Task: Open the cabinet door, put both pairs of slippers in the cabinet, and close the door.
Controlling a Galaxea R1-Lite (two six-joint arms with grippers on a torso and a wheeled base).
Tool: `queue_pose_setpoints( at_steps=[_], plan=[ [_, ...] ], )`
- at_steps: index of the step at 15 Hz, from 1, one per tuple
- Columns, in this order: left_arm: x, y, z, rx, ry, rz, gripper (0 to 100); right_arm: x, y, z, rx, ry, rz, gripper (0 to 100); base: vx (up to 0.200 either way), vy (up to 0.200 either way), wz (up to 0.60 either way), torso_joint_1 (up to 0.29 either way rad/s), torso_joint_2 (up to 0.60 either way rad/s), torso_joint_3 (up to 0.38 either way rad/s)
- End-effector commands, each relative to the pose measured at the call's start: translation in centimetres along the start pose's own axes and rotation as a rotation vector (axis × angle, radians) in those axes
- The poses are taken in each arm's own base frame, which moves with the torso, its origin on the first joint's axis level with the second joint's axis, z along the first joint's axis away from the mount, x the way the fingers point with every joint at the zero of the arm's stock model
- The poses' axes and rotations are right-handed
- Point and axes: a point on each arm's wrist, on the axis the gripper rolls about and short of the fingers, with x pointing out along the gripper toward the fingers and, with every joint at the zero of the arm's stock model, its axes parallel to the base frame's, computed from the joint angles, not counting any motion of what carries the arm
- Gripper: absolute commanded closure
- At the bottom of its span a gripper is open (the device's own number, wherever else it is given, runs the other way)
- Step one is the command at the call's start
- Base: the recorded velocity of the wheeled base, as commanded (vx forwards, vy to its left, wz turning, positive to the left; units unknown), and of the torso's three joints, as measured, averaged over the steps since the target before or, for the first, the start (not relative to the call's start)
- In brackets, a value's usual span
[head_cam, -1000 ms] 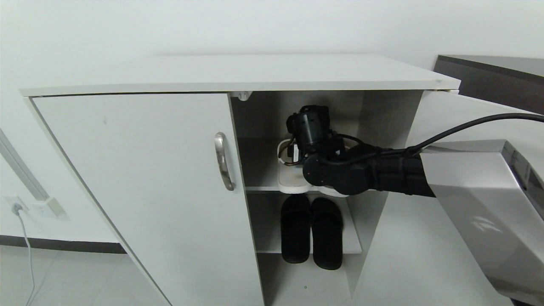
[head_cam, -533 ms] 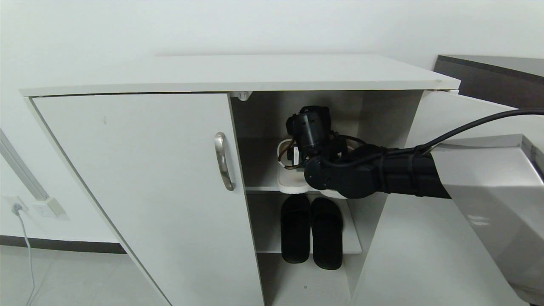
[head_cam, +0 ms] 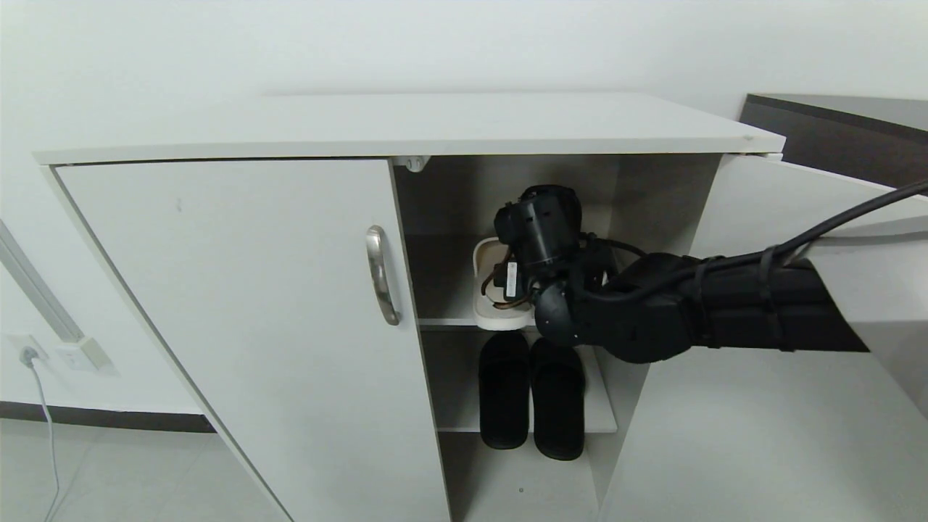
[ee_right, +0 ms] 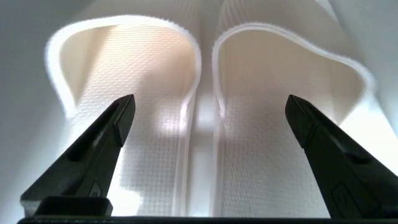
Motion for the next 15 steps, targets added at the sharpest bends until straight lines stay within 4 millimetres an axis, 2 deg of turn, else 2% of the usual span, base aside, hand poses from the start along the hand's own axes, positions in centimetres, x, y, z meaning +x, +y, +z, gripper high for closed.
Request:
queue_pose_setpoints(
  at_steps=[1, 4, 7, 10, 11, 15],
  plan=[
    [0.0, 0.0, 0.0, 0.000, 0.001, 0.000, 100, -3.3, -0.7, 1.0, 0.017, -0.024, 0.048, 0, 0.000, 0.000, 0.00, 0.000, 0.00, 0.000],
    [0.0, 0.0, 0.0, 0.000, 0.001, 0.000, 100, -6.5, -1.7, -0.2, 0.002, -0.011, 0.105, 0, 0.000, 0.000, 0.00, 0.000, 0.00, 0.000],
    [0.0, 0.0, 0.0, 0.000, 0.001, 0.000, 100, -9.9, -3.2, -2.9, -0.009, -0.005, 0.200, 0, 0.000, 0.000, 0.00, 0.000, 0.00, 0.000],
    [0.0, 0.0, 0.0, 0.002, 0.001, 0.000, 100, -11.4, -4.3, -4.4, -0.004, -0.016, 0.238, 0, 0.000, 0.000, 0.00, 0.000, 0.00, 0.000],
    [0.0, 0.0, 0.0, 0.002, 0.001, 0.000, 100, -11.7, -4.7, -4.7, -0.011, -0.022, 0.249, 100, 0.000, 0.000, 0.00, 0.000, 0.00, 0.000],
    [0.0, 0.0, 0.0, 0.000, 0.001, 0.000, 100, -11.8, -4.6, -5.3, -0.044, -0.021, 0.273, 100, 0.000, 0.000, 0.00, 0.000, 0.00, 0.000]
  ],
)
